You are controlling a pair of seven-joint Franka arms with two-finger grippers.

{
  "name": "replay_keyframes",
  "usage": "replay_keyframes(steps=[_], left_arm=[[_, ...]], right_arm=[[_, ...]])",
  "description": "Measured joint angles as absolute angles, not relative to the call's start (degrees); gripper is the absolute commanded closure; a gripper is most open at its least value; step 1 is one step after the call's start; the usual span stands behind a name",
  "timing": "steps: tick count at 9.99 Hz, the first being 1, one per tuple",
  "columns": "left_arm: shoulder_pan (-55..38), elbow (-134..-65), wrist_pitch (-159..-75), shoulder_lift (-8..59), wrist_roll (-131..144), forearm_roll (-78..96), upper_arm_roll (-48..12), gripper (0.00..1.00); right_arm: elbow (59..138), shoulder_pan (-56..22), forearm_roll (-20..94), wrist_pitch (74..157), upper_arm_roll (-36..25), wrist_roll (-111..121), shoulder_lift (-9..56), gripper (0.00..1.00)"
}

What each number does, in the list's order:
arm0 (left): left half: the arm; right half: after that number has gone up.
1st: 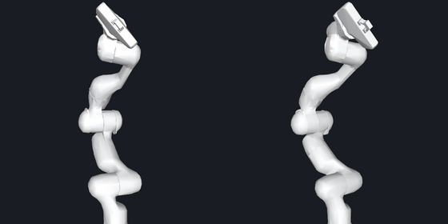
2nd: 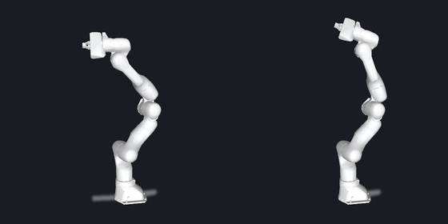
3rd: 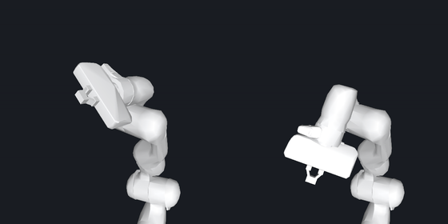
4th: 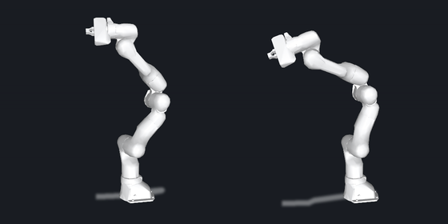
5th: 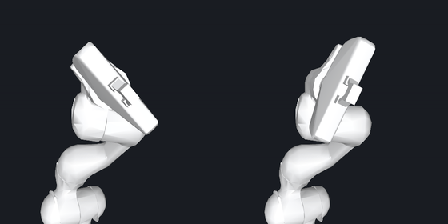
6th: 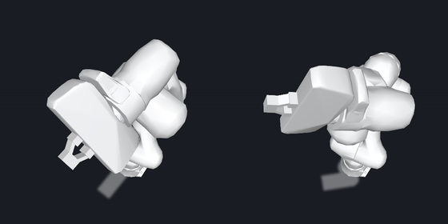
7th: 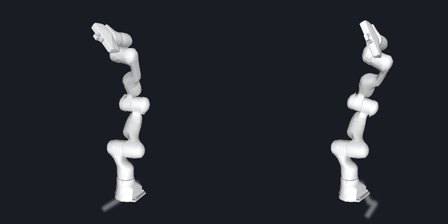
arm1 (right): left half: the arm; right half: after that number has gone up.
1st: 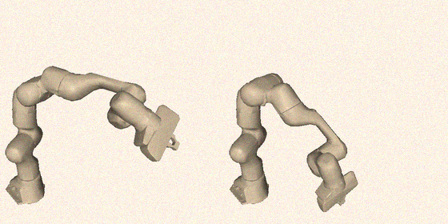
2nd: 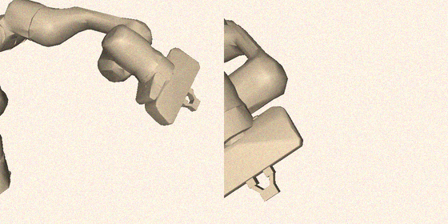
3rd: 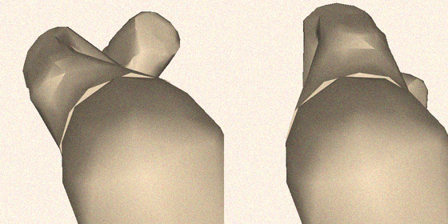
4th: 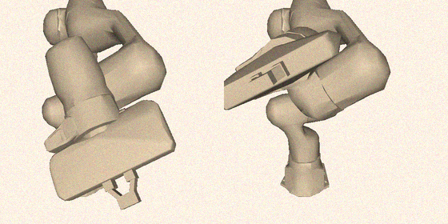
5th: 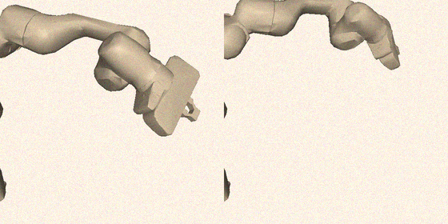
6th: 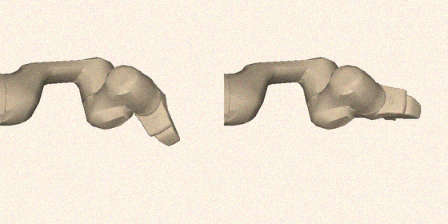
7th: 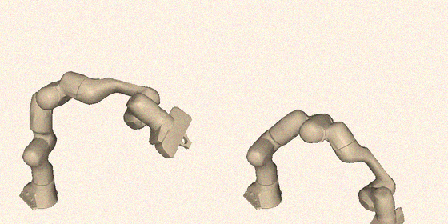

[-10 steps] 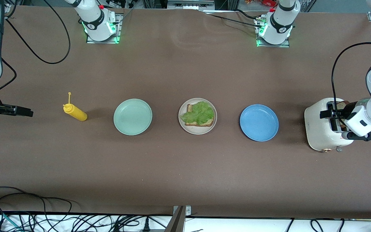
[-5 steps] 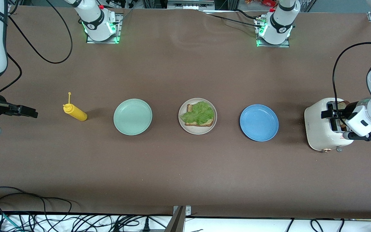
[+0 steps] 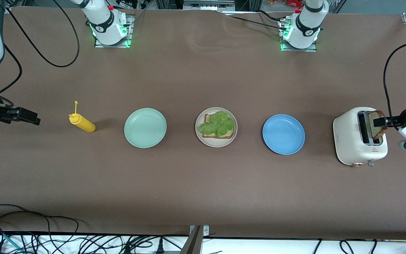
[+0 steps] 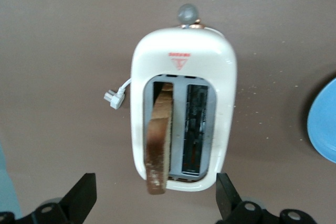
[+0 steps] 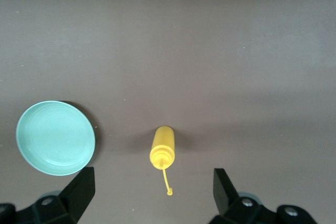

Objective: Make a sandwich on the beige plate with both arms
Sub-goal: 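Lower the left gripper onto the bread slice in the toaster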

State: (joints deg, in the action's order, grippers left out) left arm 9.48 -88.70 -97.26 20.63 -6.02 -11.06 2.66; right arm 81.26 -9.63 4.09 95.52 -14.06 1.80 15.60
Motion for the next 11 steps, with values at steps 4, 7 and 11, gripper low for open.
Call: replay_keyframes(steps=[4, 7, 11], left_arm=[[13.6, -95.2, -103.8, 18.8, -7.4, -9.5, 2.5, 0.0], [14.6, -105.0, -112.0, 15.0, -7.4, -8.7, 2.3, 0.0], [14.6, -107.5, -112.7, 14.3, -7.6, -6.5, 2.2, 0.29]], right_arm=[[84.0, -10.2, 4.0, 95.5, -12.5, -1.5, 11.8, 0.0], [86.1, -8.1, 4.0, 97.6, -8.8, -2.5, 10.5, 0.0], [89.0, -6.4, 3.9, 97.7, -5.3, -5.7, 7.2, 0.0]])
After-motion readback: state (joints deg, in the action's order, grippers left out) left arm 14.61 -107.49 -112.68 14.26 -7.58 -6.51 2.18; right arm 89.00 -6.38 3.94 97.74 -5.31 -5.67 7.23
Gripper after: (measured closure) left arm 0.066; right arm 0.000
